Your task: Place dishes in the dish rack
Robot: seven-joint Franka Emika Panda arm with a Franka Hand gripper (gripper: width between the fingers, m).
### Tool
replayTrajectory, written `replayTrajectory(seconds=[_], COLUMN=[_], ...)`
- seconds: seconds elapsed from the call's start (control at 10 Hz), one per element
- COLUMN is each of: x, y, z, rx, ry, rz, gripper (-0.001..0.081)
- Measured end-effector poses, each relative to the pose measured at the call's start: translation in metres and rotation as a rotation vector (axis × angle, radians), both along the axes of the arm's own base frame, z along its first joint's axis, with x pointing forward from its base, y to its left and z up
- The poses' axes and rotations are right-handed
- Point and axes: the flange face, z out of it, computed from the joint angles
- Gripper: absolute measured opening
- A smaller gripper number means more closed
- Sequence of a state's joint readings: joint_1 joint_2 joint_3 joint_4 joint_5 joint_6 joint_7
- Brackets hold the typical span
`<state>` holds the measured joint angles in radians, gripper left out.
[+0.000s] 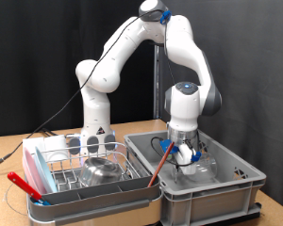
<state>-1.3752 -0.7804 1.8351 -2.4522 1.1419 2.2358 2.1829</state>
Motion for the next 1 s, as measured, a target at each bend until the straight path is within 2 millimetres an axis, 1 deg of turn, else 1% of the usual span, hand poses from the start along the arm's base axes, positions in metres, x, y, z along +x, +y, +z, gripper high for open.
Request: replayTrajectory(seconds=[0.4,0.6,0.7,0.8,1.0], x=[0.000,0.001,0.002,0.003,0.004], y=[0.000,0.001,0.001,-0.002,-0.007], z=[0.000,0.005,0.013,0.026,0.058], rx=[0.002,0.027,0.056,0.090,0.162], ry=[0.000,0.000,-0.005,-0.013,-0.032], rz=[-0.002,0.010,0.023,0.032,0.037], gripper=[0.0112,0.0112,0.0112,0.0112,0.0112])
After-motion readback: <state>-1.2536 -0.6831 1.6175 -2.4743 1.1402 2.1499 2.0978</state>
